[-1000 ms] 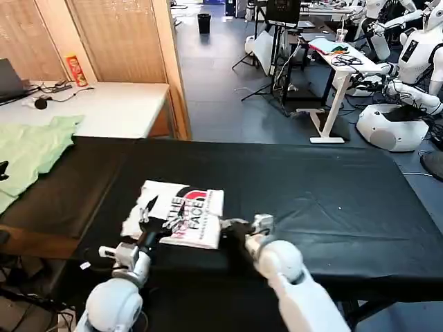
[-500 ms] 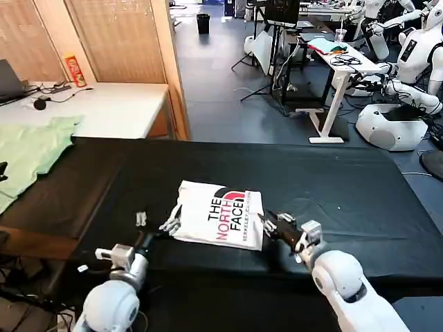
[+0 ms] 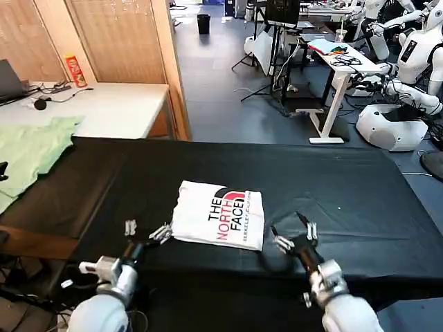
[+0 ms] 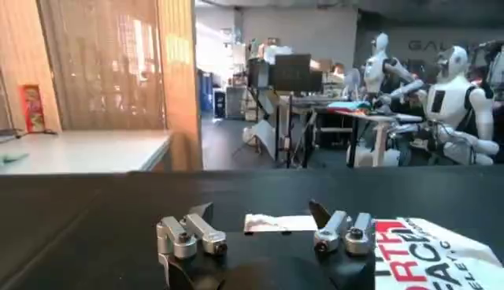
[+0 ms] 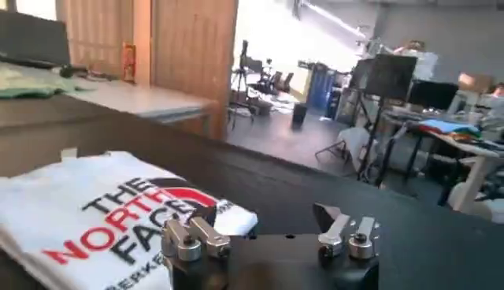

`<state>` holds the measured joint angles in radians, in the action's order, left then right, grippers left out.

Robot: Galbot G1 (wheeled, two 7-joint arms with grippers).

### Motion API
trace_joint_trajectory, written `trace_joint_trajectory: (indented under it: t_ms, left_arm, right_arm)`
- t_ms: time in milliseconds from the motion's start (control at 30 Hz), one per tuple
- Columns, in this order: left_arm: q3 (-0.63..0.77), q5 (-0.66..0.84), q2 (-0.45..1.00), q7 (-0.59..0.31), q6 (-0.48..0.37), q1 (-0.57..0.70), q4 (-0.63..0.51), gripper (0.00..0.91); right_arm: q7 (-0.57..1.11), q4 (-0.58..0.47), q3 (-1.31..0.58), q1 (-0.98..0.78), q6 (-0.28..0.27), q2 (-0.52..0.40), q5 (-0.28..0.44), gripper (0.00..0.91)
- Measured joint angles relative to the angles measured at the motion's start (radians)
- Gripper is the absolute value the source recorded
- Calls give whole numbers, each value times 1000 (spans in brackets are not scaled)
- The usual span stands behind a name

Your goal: Fold and organize the clothes.

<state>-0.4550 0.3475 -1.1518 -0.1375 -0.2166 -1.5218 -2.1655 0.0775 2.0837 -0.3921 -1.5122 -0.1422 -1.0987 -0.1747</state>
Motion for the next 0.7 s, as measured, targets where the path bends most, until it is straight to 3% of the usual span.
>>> trace_joint_trajectory:
  t_ms: [233,400,533,700]
  left_arm:
    - [-40,0,45,-17,5,-107,-49,878]
    - [-51,32,85,-79,53,-232,-86,878]
    - [-70,46,99,-108,93,-337,-112,878]
    - [-85,63,101,-138,104,-456,-150,878]
  right_arm:
    - [74,62,-46,-181,89,-60,73,878]
    - [121,109,-72,-314,145,-106,120,878]
    - [136,146,-89,-403,153,-134,123,878]
    - [174,200,-97,-501,116,-157,120,878]
